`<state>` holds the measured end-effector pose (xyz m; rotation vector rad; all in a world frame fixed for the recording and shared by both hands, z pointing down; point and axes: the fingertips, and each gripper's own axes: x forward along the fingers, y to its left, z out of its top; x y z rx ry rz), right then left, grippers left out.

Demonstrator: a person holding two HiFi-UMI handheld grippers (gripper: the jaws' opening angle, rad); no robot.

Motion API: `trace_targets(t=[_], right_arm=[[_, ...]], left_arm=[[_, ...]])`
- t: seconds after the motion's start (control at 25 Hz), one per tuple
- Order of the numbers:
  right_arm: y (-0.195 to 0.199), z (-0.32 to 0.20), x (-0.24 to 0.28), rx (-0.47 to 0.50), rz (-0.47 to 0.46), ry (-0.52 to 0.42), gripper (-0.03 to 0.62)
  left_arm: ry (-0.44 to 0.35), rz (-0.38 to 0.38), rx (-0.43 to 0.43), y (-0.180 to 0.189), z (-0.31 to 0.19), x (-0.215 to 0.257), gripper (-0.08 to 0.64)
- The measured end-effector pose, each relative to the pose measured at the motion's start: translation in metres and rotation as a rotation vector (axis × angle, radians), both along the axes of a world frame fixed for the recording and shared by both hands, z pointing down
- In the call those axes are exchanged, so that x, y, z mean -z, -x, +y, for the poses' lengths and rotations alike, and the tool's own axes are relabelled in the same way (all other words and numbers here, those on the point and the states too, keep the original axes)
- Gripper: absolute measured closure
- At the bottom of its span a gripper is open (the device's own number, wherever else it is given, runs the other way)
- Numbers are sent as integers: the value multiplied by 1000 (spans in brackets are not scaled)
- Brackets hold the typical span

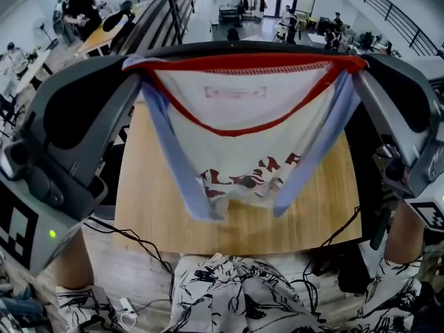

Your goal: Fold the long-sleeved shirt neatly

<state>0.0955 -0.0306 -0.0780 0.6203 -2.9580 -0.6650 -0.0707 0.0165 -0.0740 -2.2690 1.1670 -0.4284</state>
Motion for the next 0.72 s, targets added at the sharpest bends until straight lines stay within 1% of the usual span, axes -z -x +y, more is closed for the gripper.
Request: trace_targets(t=[0.12,0.24,0.32,0.52,0.64,0.72], right_arm=[[3,0,-3,12,9,22,558],[6,-13,-29,9,33,68,558],[7,-36,-63,-8,56,110,558],[25,-119,-164,-74,134,192,558],[36,-152,-210,-98,169,241,558],[44,-175,-245,-116,184,276,558]], left_arm=[[23,-4,10,3,2,-4,537],[82,-8,39,5,-10,-32,537],[137,-1,64,8,-31,-67,537],[239,-16,124,26,-119,-173,537],[282,-29,144,36,-155,-223,537],[319,-21,150,43,-178,-261,537]])
